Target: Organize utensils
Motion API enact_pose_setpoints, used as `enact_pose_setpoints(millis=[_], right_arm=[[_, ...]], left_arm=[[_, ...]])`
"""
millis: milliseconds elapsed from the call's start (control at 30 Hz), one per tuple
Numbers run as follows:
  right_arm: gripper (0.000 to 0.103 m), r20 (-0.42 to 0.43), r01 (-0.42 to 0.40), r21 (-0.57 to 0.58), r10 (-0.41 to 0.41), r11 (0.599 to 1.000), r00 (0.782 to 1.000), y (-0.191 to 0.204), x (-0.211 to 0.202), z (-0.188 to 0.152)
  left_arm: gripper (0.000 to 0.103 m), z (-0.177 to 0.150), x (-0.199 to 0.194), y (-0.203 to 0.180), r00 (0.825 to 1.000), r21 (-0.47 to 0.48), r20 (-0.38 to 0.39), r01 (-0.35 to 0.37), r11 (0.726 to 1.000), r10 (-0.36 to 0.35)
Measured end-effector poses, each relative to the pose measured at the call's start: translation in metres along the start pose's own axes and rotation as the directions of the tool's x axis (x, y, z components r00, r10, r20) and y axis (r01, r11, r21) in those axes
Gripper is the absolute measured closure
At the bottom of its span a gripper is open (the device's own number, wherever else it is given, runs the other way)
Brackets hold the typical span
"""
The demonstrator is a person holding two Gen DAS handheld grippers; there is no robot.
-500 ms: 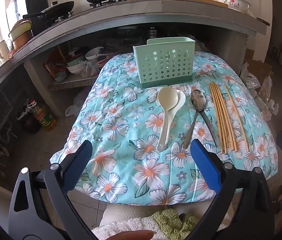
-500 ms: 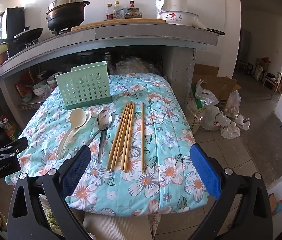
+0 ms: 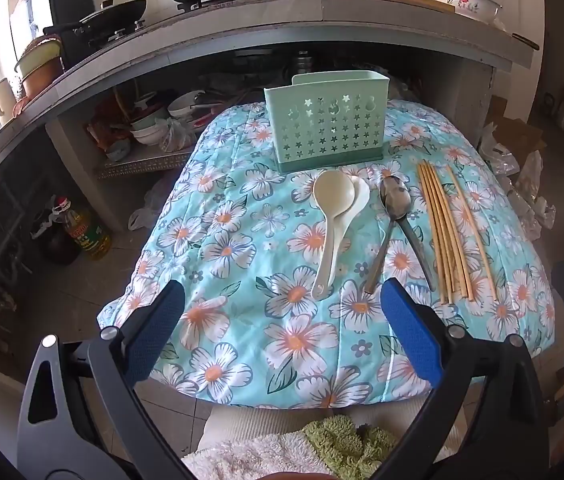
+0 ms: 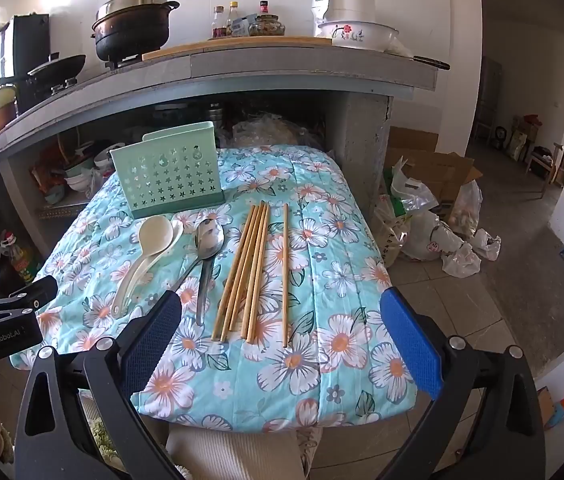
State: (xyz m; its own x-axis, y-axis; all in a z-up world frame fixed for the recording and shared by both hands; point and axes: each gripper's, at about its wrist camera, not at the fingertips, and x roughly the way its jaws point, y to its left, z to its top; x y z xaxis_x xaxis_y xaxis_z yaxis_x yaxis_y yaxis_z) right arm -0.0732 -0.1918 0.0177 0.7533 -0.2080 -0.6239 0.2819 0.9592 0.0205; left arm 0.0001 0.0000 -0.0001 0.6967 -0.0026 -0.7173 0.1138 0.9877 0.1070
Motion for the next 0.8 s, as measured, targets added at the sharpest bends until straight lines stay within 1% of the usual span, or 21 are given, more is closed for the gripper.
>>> enact_pose_setpoints(millis=[800], right_arm=[[0.006, -0.003, -0.001, 0.001, 0.001, 1.000, 1.000, 0.0003, 0.0000, -0.0018]], left_arm=[[0.008, 0.0001, 0.0003, 0.0001, 1.000, 0.000, -0.005, 0.003, 1.000, -0.003]])
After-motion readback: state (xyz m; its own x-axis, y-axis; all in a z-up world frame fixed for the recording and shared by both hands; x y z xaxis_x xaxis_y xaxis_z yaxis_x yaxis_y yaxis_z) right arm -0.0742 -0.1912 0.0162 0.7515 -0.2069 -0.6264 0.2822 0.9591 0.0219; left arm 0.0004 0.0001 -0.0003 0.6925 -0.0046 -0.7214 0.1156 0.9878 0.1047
